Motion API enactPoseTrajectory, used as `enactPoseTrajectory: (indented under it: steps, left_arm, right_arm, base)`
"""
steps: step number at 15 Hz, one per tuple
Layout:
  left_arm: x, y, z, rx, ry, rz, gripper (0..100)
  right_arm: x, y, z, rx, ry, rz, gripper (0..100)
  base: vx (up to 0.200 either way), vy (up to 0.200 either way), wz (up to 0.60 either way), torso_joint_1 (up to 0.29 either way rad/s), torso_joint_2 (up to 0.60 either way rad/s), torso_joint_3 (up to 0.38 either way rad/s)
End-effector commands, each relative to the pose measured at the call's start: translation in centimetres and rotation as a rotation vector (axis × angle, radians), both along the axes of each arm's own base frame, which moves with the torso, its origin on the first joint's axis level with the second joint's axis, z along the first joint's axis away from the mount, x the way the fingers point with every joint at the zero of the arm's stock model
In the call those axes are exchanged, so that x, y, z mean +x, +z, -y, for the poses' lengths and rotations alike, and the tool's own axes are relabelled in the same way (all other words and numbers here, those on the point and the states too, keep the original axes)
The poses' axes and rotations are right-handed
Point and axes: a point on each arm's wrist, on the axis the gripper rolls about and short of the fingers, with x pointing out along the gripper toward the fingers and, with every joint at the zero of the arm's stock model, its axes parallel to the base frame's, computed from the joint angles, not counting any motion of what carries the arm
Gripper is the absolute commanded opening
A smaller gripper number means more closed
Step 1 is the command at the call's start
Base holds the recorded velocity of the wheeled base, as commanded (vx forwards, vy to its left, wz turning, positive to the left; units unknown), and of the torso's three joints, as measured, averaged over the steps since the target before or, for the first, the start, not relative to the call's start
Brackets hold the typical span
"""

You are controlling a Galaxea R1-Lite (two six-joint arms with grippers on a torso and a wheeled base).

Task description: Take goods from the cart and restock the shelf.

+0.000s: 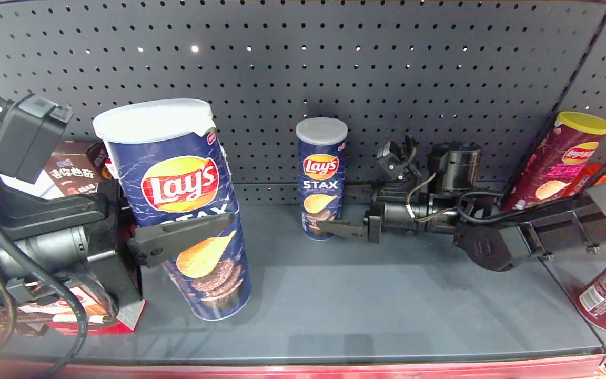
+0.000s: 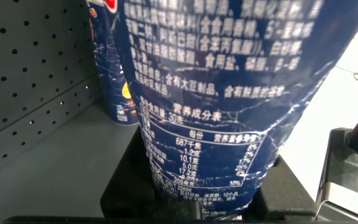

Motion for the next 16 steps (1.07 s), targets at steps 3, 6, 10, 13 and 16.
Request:
enactPoseTrajectory:
  steps: [3, 6, 10, 13, 16]
  left_arm:
    - [0.0, 0.1, 0.0, -0.004, 0.000, 0.008, 0]
    - [0.0, 0.1, 0.0, -0.004, 0.000, 0.008, 0]
    - [0.0, 0.1, 0.0, -0.004, 0.002, 0.008, 0]
    - [0.0, -0.1, 0.0, -0.002, 0.002, 0.003, 0]
    - [-0.1, -0.2, 0.0, -0.001, 0.002, 0.000, 0]
  right_arm:
    - [0.9, -0.2, -0.4, 0.003, -0.007, 0.005, 100]
    - [2.4, -0.7, -1.3, 0.010, -0.003, 0.018, 100]
    - [3.5, -1.4, -2.3, 0.015, 0.008, 0.025, 100]
    - [4.0, -1.5, -2.6, 0.021, 0.008, 0.033, 100]
    - [4.0, -1.9, -3.0, 0.020, 0.017, 0.031, 100]
  base:
    - [0.000, 0.000, 0.00, 0.000, 0.00, 0.000]
    - [0.000, 0.000, 0.00, 0.000, 0.00, 0.000]
    - [0.000, 0.000, 0.00, 0.000, 0.00, 0.000]
    - [0.000, 0.000, 0.00, 0.000, 0.00, 0.000]
    - [0.000, 0.000, 0.00, 0.000, 0.00, 0.000]
